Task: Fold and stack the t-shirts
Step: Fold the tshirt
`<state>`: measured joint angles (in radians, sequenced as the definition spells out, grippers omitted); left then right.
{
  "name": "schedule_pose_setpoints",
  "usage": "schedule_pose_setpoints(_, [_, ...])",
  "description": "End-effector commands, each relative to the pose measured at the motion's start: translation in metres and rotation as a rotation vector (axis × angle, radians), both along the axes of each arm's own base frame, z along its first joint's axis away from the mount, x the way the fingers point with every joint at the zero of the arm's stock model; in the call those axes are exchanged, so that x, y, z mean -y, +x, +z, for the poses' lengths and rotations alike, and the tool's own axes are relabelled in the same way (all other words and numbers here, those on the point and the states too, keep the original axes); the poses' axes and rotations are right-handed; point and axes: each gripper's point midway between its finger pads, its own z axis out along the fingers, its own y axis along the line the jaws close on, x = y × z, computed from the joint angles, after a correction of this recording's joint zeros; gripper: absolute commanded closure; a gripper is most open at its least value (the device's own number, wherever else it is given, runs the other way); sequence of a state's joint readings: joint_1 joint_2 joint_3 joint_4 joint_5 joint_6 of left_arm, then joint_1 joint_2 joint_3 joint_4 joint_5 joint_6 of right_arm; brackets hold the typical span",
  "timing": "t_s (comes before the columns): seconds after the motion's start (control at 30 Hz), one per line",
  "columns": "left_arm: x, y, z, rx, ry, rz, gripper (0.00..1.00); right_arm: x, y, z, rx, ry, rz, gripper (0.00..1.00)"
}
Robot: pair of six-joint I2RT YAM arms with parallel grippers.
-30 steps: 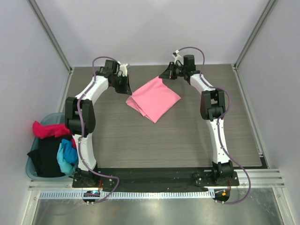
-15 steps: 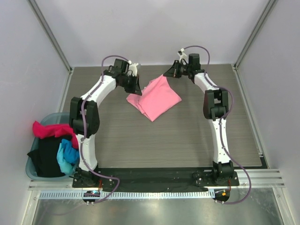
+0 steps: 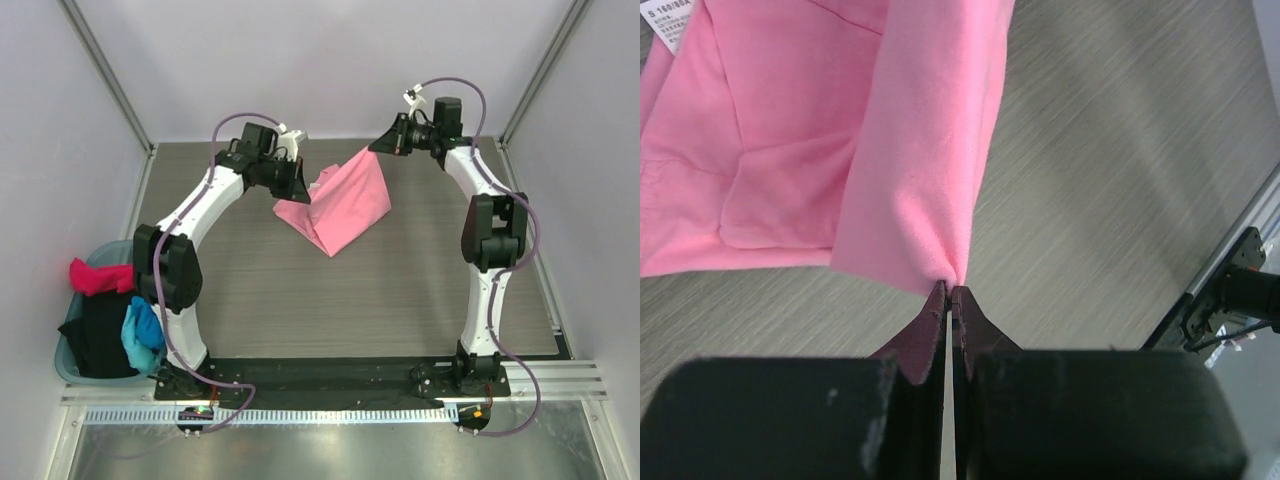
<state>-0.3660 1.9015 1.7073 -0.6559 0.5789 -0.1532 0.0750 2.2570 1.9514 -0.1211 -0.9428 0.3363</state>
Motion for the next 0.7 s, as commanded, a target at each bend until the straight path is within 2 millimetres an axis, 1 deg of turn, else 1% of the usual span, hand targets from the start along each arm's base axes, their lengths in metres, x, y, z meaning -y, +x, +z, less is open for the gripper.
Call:
schedule_pose_setpoints(0.0, [0.001, -0.027, 0.022, -0.001, -0.042, -0.035, 1.0, 0.002, -0.038, 0.049, 0.115, -0.032, 0.066, 0.99])
schedule_pose_setpoints(0.03, [0.004, -0.034, 0.023, -0.01, -0.049, -0.049, 1.0, 0.003, -0.046, 0.047, 0.116, -0.05, 0.075, 0.99])
schedule_pose_setpoints(0.07, [0.004, -0.042, 0.029, -0.001, -0.056, -0.057, 1.0, 0.004, -0.057, 0.035, 0.082, -0.057, 0.081, 0.99])
schedule_pose_setpoints(0.1, [0.003, -0.05, 0.021, -0.025, -0.047, -0.061, 1.0, 0.006, -0.067, 0.046, 0.099, -0.064, 0.085, 0.99])
schedule_pose_setpoints(0.13, [0.004, -0.058, 0.019, -0.032, -0.044, -0.07, 1.0, 0.006, -0.076, 0.043, 0.085, -0.07, 0.093, 0.99])
schedule_pose_setpoints(0.17, [0.003, -0.064, 0.023, -0.023, -0.049, -0.076, 1.0, 0.008, -0.091, 0.025, 0.048, -0.093, 0.11, 0.99])
schedule_pose_setpoints(0.2, [0.003, -0.07, 0.023, -0.025, -0.048, -0.08, 1.0, 0.01, -0.104, 0.036, 0.074, -0.105, 0.116, 0.99])
schedule_pose_setpoints(0.23, [0.002, -0.079, 0.016, -0.047, -0.039, -0.086, 1.0, 0.011, -0.116, 0.03, 0.051, -0.121, 0.126, 0.99])
schedule_pose_setpoints(0.27, [0.001, -0.084, 0.022, -0.034, -0.047, -0.093, 1.0, 0.013, -0.13, 0.017, 0.029, -0.138, 0.135, 0.99])
schedule_pose_setpoints(0.3, [0.0, -0.088, 0.021, -0.038, -0.045, -0.091, 1.0, 0.015, -0.141, 0.027, 0.062, -0.152, 0.137, 0.99])
schedule_pose_setpoints(0.33, [-0.003, -0.093, 0.018, -0.05, -0.038, -0.092, 1.0, 0.017, -0.151, 0.024, 0.05, -0.166, 0.137, 0.99])
schedule_pose_setpoints(0.37, [-0.005, -0.095, 0.019, -0.047, -0.035, -0.092, 1.0, 0.019, -0.162, 0.014, 0.021, -0.174, 0.137, 0.99])
schedule_pose_setpoints(0.4, [-0.005, -0.097, 0.025, -0.032, -0.038, -0.095, 1.0, 0.021, -0.168, 0.014, 0.02, -0.18, 0.134, 0.99])
schedule_pose_setpoints(0.43, [-0.007, -0.097, 0.029, -0.025, -0.039, -0.093, 1.0, 0.022, -0.178, 0.025, 0.039, -0.186, 0.125, 0.99])
schedule_pose_setpoints(0.47, [-0.007, -0.097, 0.032, -0.017, -0.04, -0.095, 1.0, 0.022, -0.186, 0.02, 0.022, -0.186, 0.124, 0.99])
schedule_pose_setpoints(0.5, [-0.007, -0.096, 0.036, -0.008, -0.046, -0.097, 1.0, 0.022, -0.192, 0.023, 0.019, -0.184, 0.118, 0.99])
schedule_pose_setpoints(0.53, [-0.007, -0.096, 0.039, -0.004, -0.047, -0.1, 1.0, 0.023, -0.198, 0.033, 0.043, -0.186, 0.108, 0.99])
schedule_pose_setpoints(0.57, [-0.006, -0.094, 0.044, 0.014, -0.051, -0.106, 1.0, 0.024, -0.203, 0.03, 0.036, -0.195, 0.098, 0.99])
schedule_pose_setpoints(0.67, [-0.005, -0.092, 0.053, 0.025, -0.065, -0.118, 1.0, 0.022, -0.215, 0.039, 0.058, -0.211, 0.075, 0.99])
